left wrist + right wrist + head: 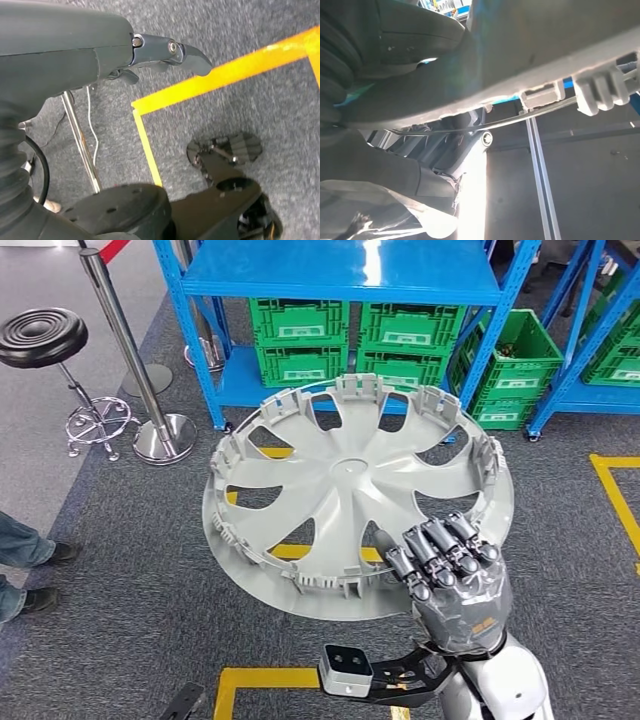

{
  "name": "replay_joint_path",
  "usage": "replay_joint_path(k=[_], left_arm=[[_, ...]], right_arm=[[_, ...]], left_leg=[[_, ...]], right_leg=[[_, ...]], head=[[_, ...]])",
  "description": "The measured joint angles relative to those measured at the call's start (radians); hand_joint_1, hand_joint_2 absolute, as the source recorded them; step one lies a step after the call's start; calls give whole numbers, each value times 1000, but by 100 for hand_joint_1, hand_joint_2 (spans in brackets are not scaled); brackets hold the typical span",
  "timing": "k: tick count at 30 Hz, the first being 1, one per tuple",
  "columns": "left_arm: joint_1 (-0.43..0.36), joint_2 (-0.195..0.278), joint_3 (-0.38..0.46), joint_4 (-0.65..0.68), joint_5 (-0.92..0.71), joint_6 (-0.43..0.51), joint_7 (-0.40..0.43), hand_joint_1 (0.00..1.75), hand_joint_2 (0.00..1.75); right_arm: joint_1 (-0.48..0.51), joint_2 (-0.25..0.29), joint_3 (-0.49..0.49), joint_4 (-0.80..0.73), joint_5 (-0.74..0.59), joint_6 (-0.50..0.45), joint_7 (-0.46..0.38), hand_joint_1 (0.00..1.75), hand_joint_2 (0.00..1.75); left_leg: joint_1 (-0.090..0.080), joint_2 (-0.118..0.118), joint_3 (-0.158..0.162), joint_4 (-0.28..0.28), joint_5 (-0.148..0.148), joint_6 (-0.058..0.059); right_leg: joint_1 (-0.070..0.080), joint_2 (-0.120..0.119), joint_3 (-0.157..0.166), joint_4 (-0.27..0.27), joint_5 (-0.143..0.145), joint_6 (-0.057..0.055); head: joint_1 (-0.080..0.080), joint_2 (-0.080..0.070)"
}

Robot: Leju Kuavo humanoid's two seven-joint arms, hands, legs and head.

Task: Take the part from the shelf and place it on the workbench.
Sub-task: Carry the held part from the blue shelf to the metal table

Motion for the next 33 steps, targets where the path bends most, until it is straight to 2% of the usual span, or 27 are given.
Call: replay_joint_path(k=[2, 3, 4, 5, 7, 9, 11, 13, 14, 15, 16, 18, 19, 20, 22, 26, 33], left_arm=[[0, -2, 0, 0, 0, 1, 0, 0, 175], [0, -2, 0, 0, 0, 3, 0, 0, 175], [-1, -2, 0, 0, 0, 4, 0, 0, 175], [-1, -2, 0, 0, -1, 6, 0, 0, 175], [0, -2, 0, 0, -1, 7, 0, 0, 175], [1, 0, 0, 0, -2, 7, 0, 0, 175], [1, 0, 0, 0, -5, 5, 0, 0, 175], [2, 0, -1, 0, -9, 4, 0, 0, 175], [3, 0, -2, 0, -11, 3, 0, 0, 175], [4, 0, -2, 0, -12, 3, 0, 0, 175], [4, 1, -3, 0, -15, 3, 0, 0, 175], [3, 4, -4, 0, -19, 4, 0, 0, 175], [2, 5, -4, 0, -21, 4, 0, 0, 175], [1, 5, -5, 0, -21, 4, 0, 0, 175], [1, 5, -6, 0, -22, 4, 0, 0, 175], [3, 5, -8, 0, -22, 4, 0, 0, 175], [1, 5, -10, 0, -22, 4, 0, 0, 175]], right_arm=[[0, -2, 0, 2, 0, 0, -1, 175, 175], [-1, -2, 0, 2, 0, 0, -2, 175, 175], [-2, -2, 0, 2, 0, 0, -4, 175, 175], [-1, -2, 0, 3, 0, 0, -7, 175, 175], [1, -3, -2, 3, 0, 0, -14, 175, 175], [5, -3, -4, 4, 0, 0, -18, 175, 175], [6, -3, -4, 4, 0, 0, -18, 175, 175], [9, -3, -4, 4, 0, 0, -16, 175, 175], [12, -3, -5, 4, 0, 0, -15, 175, 175], [14, -3, -5, 5, 0, 0, -15, 175, 175], [16, -3, -5, 5, 0, 0, -15, 175, 175], [17, -3, -5, 5, 0, 0, -15, 175, 175], [17, -3, -5, 5, 0, 0, -15, 175, 175], [17, -3, -5, 5, 0, 0, -15, 175, 175], [18, -3, -5, 4, 0, 0, -15, 175, 175], [19, -3, -5, 4, 0, 0, -15, 175, 175], [19, -3, -5, 4, 0, 0, -15, 175, 175]], left_leg=[[1, 0, -1, 4, 1, -3], [0, 0, -4, 9, 1, -7], [-2, 0, -9, 13, 2, -12], [-3, -1, -15, 17, 4, -18], [-4, 0, -25, 21, 10, -29], [-2, -1, -35, 39, -6, -39], [0, -1, -70, 129, -65, -47], [1, -1, -122, 263, -127, -51], [2, -1, -135, 303, -137, -51], [1, -1, -132, 306, -127, -50], [1, -1, -111, 268, -99, -46], [-1, -2, -42, 134, -35, -35], [-3, -3, -16, 78, -17, -30], [-5, -3, -2, 43, -11, -26], [-6, -4, 0, 22, -15, -23], [-7, -5, -4, 13, -10, -26], [-12, -5, -10, 16, -5, -16]], right_leg=[[-5, -1, 59, -119, 66, 2], [-6, -1, 90, -182, 89, 2], [-6, 0, 112, -227, 100, -1], [-5, 2, 122, -248, 100, -5], [-4, 5, 119, -252, 100, -18], [-7, 4, 115, -254, 108, -30], [-9, 1, 113, -256, 114, -39], [-6, -1, 109, -256, 117, -44], [-4, -1, 107, -256, 118, -45], [-2, -1, 107, -255, 118, -46], [-1, 0, 107, -255, 119, -46], [2, 2, 108, -255, 119, -45], [4, 2, 106, -253, 120, -43], [6, 2, 102, -252, 121, -40], [8, 1, 93, -251, 124, -34], [9, 1, 89, -256, 131, -53], [3, 1, 87, -264, 142, -34]], head=[[0, 0], [0, 0], [1, 0], [0, 0], [-2, 0], [-5, 0], [-7, 0], [-9, 0], [-8, 0], [-9, 0], [-9, 0], [-8, 0], [-8, 0], [-8, 0], [-8, 0], [-6, 0], [-6, 0]])
